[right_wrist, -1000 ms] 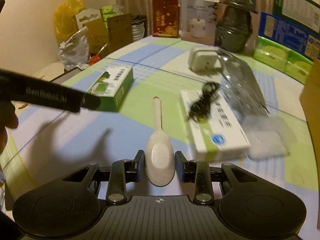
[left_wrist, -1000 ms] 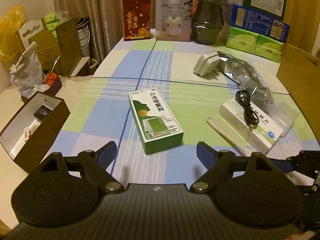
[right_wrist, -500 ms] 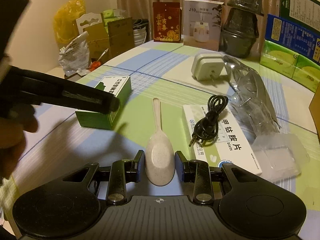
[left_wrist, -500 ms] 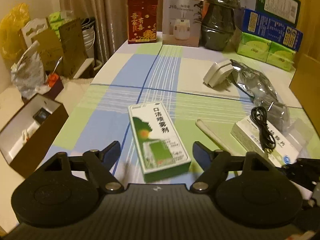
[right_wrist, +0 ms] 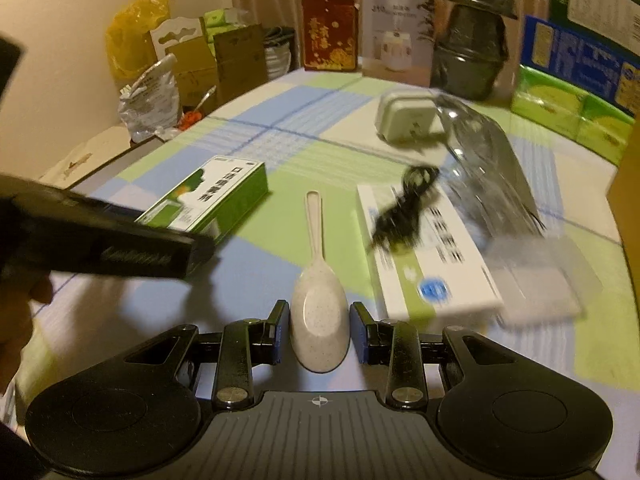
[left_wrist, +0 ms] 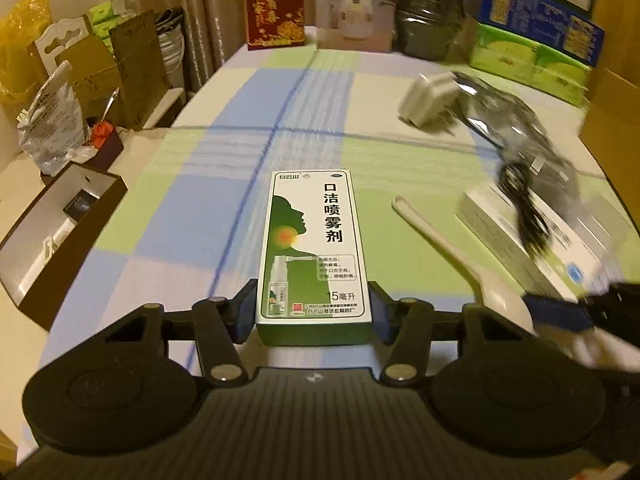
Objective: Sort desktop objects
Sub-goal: 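Grasp the white spoon with the right tool while the left tool grasps the green spray box, then carry the spoon and spray box into the cardboard box and release both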
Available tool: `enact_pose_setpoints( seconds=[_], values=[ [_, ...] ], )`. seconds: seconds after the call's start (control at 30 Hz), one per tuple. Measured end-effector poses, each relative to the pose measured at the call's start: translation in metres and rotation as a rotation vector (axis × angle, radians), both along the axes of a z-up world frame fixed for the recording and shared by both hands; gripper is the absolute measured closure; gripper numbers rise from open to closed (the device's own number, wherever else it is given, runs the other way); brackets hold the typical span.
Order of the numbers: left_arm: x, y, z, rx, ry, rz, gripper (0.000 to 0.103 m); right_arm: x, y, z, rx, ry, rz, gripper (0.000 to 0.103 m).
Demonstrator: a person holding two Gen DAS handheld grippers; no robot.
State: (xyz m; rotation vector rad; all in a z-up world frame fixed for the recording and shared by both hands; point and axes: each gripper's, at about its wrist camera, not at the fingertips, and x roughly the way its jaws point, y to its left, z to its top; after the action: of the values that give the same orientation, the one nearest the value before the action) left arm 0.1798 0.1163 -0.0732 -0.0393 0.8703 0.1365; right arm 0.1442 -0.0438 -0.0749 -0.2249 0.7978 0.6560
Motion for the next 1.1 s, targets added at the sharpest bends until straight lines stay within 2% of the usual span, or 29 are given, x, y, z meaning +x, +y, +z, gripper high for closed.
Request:
enact_pose_setpoints(
  seconds=[0.27,0.43,0.47,0.57,0.7,0.87,0.97,1.1],
  values=[
    [-0.079,-0.040,0.006,-0.054,-0.006,-0.053,0.053,-0.056,-0.037,0.007,-0.044,0.002,-0.027,0.073],
    [-0.107,-0.056,0.008,-0.058,-0.021,-0.076,0.053,-0.067,-0.049,0.004,-0.040,-0.009,-0.032,0.073],
    [-0.110,-0.058,0.007,-0.055,-0.023,-0.078,0.053,-0.066,-0.050,0.003,-0.036,-0.016,-0.027,0.072],
    [-0.111,-0.059,0.006,-0.057,-0.028,-0.082,0.052,-0.065,-0.054,0.001,-0.027,-0.030,-0.042,0.058],
    [-0.109,-0.056,0.004,-0.070,-0.029,-0.070,0.052,-0.063,-0.053,-0.001,-0.011,-0.039,-0.033,0.056],
    [-0.107,-0.055,0.001,-0.081,-0.031,-0.067,0.051,-0.064,-0.049,-0.001,-0.014,-0.052,-0.016,0.059],
    [-0.105,-0.054,-0.001,-0.086,-0.031,-0.064,0.050,-0.064,-0.047,-0.001,-0.013,-0.054,-0.008,0.073],
    [-0.102,-0.054,-0.003,-0.079,-0.037,-0.062,0.049,-0.065,-0.046,-0.001,-0.016,-0.056,-0.013,0.073]
  ],
)
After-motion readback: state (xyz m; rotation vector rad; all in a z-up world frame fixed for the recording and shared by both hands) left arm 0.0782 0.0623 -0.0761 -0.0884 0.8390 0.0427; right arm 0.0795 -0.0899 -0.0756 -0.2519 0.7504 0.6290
